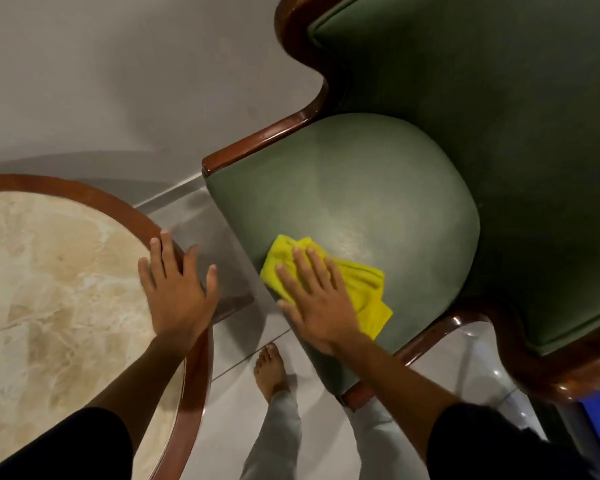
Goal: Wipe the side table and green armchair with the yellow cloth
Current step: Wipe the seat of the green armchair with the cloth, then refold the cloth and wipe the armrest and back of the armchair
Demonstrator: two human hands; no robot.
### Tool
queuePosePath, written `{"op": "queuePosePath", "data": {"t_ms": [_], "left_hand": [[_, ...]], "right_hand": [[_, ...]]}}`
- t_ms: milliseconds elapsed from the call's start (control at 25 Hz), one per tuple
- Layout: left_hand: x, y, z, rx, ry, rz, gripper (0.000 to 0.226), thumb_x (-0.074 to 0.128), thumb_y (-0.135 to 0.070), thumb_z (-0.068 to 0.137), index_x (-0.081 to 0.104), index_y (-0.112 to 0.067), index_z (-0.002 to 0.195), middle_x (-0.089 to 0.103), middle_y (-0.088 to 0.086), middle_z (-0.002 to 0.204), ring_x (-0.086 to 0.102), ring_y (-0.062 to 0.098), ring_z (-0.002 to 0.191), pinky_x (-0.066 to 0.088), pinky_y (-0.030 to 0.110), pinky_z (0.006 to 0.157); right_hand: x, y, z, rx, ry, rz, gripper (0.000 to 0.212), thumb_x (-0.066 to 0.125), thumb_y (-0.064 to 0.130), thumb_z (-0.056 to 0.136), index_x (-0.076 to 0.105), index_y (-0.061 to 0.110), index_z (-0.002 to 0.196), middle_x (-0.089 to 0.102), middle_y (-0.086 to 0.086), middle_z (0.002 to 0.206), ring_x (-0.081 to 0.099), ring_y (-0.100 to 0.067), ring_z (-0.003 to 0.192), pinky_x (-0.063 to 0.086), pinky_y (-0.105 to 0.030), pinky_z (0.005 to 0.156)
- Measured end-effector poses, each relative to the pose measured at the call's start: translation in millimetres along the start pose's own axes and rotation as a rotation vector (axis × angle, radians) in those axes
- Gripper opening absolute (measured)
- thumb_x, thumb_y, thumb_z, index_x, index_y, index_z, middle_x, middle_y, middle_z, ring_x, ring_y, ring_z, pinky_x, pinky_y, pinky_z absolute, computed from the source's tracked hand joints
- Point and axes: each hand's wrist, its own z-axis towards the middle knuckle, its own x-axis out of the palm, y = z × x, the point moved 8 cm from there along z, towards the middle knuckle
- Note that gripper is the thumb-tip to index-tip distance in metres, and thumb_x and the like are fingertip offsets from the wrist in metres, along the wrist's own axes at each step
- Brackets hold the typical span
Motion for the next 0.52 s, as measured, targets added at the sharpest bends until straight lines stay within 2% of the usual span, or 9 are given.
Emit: {"op": "queuePosePath", "data": {"t_ms": [40, 80, 120, 160, 200, 280, 360, 440, 520], "left_hand": [[-2, -14, -4, 0.077, 0.012, -0.050, 0.051, 0.038, -0.045, 0.095, 0.052, -0.013, 0.133, 0.037, 0.019, 0.155, 0.026, 0.036, 0.148, 0.017, 0.055, 0.121], [-3, -34, -10, 0.189, 0.031, -0.126, 0.050, 0.042, -0.045, 0.094, 0.056, -0.013, 0.130, 0.048, 0.018, 0.147, 0.038, 0.036, 0.142, 0.028, 0.055, 0.117], [0, -58, -17, 0.271, 0.081, -0.234, 0.051, 0.046, -0.047, 0.093, 0.059, -0.013, 0.128, 0.057, 0.015, 0.139, 0.048, 0.034, 0.134, 0.038, 0.052, 0.111], [6, -78, -22, 0.273, 0.181, -0.365, 0.052, 0.053, -0.049, 0.090, 0.057, -0.016, 0.131, 0.060, 0.011, 0.136, 0.055, 0.031, 0.128, 0.045, 0.047, 0.106], [17, -93, -26, 0.197, 0.302, -0.493, 0.059, 0.063, -0.047, 0.086, 0.051, -0.020, 0.136, 0.058, 0.009, 0.136, 0.056, 0.029, 0.126, 0.047, 0.043, 0.104], [35, -110, -32, -0.073, 0.470, -0.725, 0.090, 0.083, -0.029, 0.072, 0.034, -0.021, 0.147, 0.052, 0.013, 0.138, 0.053, 0.030, 0.125, 0.046, 0.045, 0.105], [46, -122, -36, -0.304, 0.577, -0.903, 0.102, 0.088, -0.016, 0.061, 0.032, -0.015, 0.146, 0.055, 0.021, 0.134, 0.056, 0.036, 0.121, 0.047, 0.053, 0.103], [37, -135, -37, -0.369, 0.669, -0.939, 0.083, 0.088, -0.013, 0.055, 0.054, -0.008, 0.130, 0.066, 0.022, 0.122, 0.063, 0.038, 0.115, 0.051, 0.054, 0.099], [11, -161, -29, -0.381, 0.761, -0.937, 0.054, 0.089, -0.009, 0.058, 0.071, -0.007, 0.109, 0.075, 0.017, 0.106, 0.069, 0.037, 0.106, 0.055, 0.048, 0.094]], "right_hand": [[-1, 8, -12, -0.032, 0.025, 0.023, 0.065, 0.038, 0.057, 0.094, 0.025, 0.030, 0.152, 0.017, -0.010, 0.163, 0.010, -0.031, 0.151, 0.013, -0.051, 0.120], [-6, 2, -23, 0.027, 0.029, 0.052, 0.072, 0.046, 0.060, 0.089, 0.026, 0.029, 0.151, 0.020, -0.011, 0.162, 0.014, -0.032, 0.151, 0.015, -0.051, 0.118], [-17, -17, -33, 0.167, 0.014, 0.078, 0.081, 0.056, 0.061, 0.080, 0.029, 0.028, 0.149, 0.028, -0.013, 0.159, 0.024, -0.033, 0.147, 0.021, -0.051, 0.115], [-28, -41, -42, 0.349, -0.001, 0.085, 0.088, 0.065, 0.062, 0.071, 0.033, 0.027, 0.145, 0.038, -0.012, 0.151, 0.036, -0.034, 0.139, 0.028, -0.051, 0.109], [-34, -65, -51, 0.517, 0.033, 0.089, 0.090, 0.071, 0.063, 0.063, 0.037, 0.027, 0.138, 0.046, -0.009, 0.139, 0.044, -0.032, 0.129, 0.034, -0.049, 0.103], [-32, -103, -65, 0.746, 0.210, 0.261, 0.081, 0.080, 0.058, 0.059, 0.041, 0.027, 0.123, 0.057, -0.003, 0.122, 0.055, -0.028, 0.115, 0.041, -0.045, 0.096], [-30, -118, -72, 0.830, 0.394, 0.499, 0.061, 0.082, 0.045, 0.065, 0.053, 0.022, 0.113, 0.067, -0.007, 0.114, 0.063, -0.030, 0.107, 0.048, -0.041, 0.092], [-45, -121, -69, 0.785, 0.463, 0.587, 0.035, 0.078, 0.036, 0.070, 0.069, 0.015, 0.096, 0.072, -0.013, 0.105, 0.068, -0.031, 0.097, 0.054, -0.037, 0.081], [-76, -130, -67, 0.776, 0.443, 0.693, 0.021, 0.076, 0.031, 0.070, 0.069, 0.014, 0.080, 0.072, -0.013, 0.093, 0.068, -0.029, 0.085, 0.054, -0.035, 0.070]]}}
